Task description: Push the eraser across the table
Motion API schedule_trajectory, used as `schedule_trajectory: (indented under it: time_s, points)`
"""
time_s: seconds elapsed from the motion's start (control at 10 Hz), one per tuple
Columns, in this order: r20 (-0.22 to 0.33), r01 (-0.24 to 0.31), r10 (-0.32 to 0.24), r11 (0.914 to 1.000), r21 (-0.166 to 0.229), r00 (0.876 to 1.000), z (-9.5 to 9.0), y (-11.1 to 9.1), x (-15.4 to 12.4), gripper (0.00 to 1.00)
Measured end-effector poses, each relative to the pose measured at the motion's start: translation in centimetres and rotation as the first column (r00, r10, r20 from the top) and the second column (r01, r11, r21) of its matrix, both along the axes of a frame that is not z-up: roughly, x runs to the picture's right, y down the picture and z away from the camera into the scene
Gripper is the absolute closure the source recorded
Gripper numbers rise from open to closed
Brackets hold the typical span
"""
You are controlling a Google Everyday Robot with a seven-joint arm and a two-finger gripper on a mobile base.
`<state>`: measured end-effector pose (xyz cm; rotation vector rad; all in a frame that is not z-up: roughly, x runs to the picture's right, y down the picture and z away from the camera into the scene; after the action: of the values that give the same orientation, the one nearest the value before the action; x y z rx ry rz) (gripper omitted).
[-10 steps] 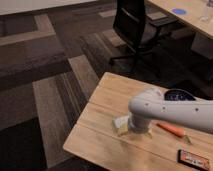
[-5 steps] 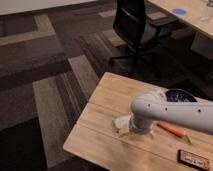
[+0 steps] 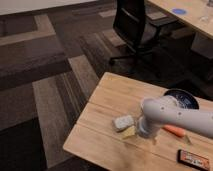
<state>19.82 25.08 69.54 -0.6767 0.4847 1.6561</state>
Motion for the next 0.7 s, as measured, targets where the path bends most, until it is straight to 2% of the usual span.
schedule_trajectory:
  time_s: [0.1,0.3,0.7]
  points:
    - [-0.012,-0.018,0.018,0.9998,0.013,1.000,-0.3,0.4,2.4,0.20]
    - [-0.103,-0.037,0.038,0.9993,0.008,0.994,-1.6,1.4,7.2,0.20]
    - [-0.101,-0.035,0.036,0.9994,0.006,0.994,-1.6,1.3,7.0,0.20]
